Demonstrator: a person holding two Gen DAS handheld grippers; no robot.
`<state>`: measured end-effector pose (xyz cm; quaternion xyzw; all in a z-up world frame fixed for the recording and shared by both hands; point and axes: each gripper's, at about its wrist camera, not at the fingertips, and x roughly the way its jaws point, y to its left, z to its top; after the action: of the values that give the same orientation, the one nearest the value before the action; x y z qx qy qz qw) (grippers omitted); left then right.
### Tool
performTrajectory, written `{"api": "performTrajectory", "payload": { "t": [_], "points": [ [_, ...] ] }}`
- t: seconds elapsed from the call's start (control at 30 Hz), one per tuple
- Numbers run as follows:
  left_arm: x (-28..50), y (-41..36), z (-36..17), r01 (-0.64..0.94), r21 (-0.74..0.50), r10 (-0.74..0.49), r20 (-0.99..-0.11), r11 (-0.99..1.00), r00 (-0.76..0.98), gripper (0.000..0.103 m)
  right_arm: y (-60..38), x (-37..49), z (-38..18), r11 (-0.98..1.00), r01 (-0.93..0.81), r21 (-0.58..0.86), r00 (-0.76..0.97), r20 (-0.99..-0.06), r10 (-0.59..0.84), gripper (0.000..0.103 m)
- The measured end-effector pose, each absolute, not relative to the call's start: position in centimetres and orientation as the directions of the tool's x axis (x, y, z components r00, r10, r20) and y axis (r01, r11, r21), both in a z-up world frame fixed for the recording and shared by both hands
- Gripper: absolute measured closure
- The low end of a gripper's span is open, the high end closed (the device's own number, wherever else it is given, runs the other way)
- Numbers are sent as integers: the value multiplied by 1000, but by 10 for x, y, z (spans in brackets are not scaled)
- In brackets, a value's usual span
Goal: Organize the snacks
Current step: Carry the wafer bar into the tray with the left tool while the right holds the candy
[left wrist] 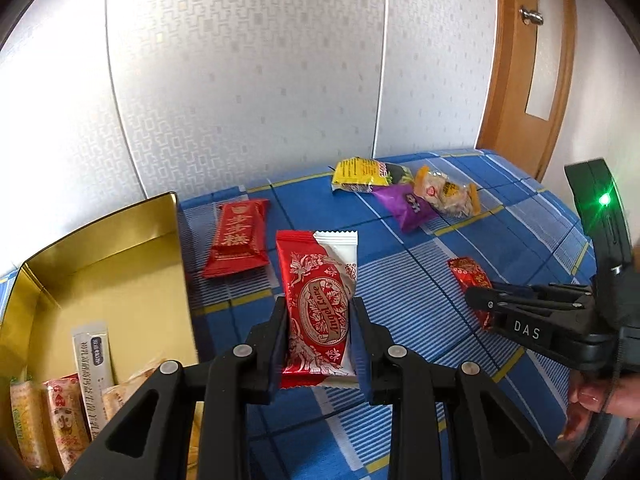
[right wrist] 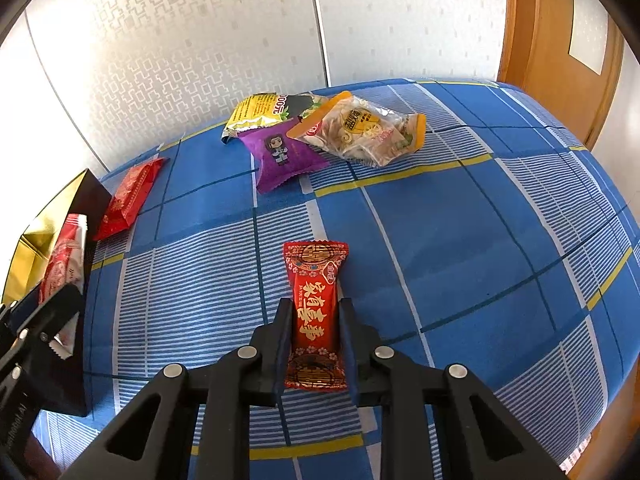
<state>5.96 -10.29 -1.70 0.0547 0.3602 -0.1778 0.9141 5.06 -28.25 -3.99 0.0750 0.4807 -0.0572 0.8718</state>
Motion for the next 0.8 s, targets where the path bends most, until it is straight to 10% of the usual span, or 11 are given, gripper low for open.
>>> {"api": "performTrajectory", "payload": {
  "t": [0.8],
  "points": [
    [62, 24, 15, 127, -36, -122, -616, 991, 778, 74, -265, 52, -29, 985, 149, 84, 565, -825, -15, 81]
  ]
}}
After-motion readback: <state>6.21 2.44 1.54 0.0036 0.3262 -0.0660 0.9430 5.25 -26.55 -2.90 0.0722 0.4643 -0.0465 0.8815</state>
